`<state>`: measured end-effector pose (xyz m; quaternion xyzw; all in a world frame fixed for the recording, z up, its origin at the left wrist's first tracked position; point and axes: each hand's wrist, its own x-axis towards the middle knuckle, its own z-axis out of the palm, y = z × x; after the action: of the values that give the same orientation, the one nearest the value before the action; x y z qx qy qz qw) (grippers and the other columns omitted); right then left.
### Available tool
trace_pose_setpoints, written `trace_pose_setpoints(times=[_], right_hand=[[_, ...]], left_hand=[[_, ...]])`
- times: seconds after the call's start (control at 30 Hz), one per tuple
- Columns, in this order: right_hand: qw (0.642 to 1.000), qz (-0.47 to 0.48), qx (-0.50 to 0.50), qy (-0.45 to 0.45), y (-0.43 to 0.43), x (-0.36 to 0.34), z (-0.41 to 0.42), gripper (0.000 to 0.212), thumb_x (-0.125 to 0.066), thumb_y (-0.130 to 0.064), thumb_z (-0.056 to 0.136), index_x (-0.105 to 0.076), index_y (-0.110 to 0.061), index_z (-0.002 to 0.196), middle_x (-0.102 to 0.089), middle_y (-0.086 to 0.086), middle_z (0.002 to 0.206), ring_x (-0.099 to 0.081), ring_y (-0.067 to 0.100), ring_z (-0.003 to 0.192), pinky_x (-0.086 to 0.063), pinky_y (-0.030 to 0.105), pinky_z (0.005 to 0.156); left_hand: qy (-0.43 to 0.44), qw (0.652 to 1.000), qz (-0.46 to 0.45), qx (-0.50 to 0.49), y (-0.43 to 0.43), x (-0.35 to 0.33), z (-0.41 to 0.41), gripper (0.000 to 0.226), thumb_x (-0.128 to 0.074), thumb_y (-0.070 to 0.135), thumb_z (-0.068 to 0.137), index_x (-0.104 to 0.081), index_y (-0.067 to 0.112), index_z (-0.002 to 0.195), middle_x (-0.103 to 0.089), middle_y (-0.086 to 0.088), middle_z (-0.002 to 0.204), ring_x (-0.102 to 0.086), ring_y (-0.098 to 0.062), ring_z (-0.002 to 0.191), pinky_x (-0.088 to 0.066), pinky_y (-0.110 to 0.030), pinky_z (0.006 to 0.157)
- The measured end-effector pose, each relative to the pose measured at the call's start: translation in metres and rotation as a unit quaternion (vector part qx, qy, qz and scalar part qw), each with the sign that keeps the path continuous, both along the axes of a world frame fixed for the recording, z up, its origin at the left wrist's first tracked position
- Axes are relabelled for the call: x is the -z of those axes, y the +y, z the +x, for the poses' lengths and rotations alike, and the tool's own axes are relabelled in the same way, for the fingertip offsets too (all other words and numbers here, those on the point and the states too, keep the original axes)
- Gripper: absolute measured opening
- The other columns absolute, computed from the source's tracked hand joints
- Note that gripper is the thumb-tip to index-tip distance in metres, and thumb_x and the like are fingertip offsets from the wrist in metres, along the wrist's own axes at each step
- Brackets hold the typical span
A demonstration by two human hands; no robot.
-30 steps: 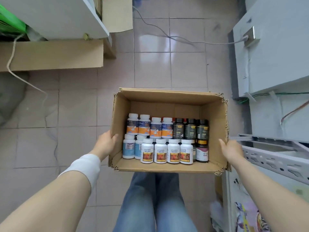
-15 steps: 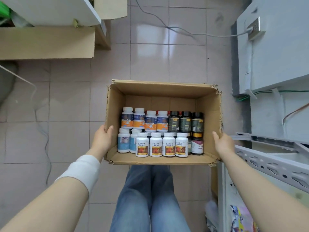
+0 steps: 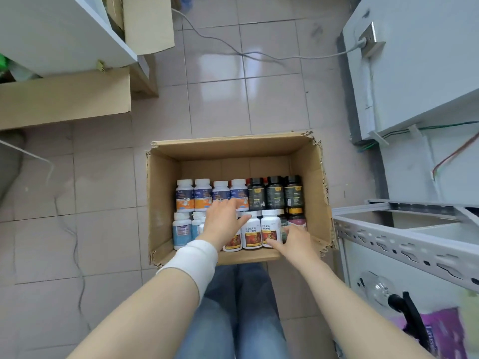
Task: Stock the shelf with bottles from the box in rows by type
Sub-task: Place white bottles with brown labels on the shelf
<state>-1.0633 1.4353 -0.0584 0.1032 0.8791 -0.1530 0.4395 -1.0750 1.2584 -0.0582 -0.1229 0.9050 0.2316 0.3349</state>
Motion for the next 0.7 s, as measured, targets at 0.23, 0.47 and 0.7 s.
trace_pose_setpoints(times=[0.23,0.47,0.7], right_hand=[[0.999,0.043,-0.004,-0.027,-0.01,0.034,-0.008,0.081,-0.069,-0.059,0.07,-0.043,-0.008,0.127,-0.051,0.008,0.128,-0.051,0.026,0.118,-0.047,0.038,0.088],[0.995,-0.035,0.089,-0.034,0.004,0.004,-0.013,0.061,-0.074,-0.043,0.073,-0.052,-0.007,0.118,-0.058,0.006,0.12,-0.056,0.022,0.108,-0.046,0.03,0.08],[0.969,-0.133,0.207,0.036,0.024,-0.101,0.001,0.055,-0.074,-0.039,0.075,-0.056,-0.012,0.119,-0.063,0.003,0.116,-0.053,0.013,0.093,-0.04,0.025,0.078]], left_hand=[[-0.083,0.994,-0.022,0.067,0.012,0.041,-0.011,0.054,-0.048,0.058,0.088,-0.05,0.023,0.128,-0.059,-0.005,0.127,-0.046,-0.027,0.124,-0.035,-0.042,0.105],[-0.074,0.992,0.08,-0.069,0.007,0.012,-0.004,0.048,-0.06,0.047,0.085,-0.055,0.022,0.125,-0.06,0.0,0.125,-0.053,-0.019,0.115,-0.045,-0.031,0.094],[0.016,0.971,0.214,-0.108,-0.012,-0.095,-0.011,0.044,-0.07,0.03,0.082,-0.056,0.017,0.122,-0.058,0.005,0.105,-0.054,-0.005,0.089,-0.042,-0.01,0.064]])
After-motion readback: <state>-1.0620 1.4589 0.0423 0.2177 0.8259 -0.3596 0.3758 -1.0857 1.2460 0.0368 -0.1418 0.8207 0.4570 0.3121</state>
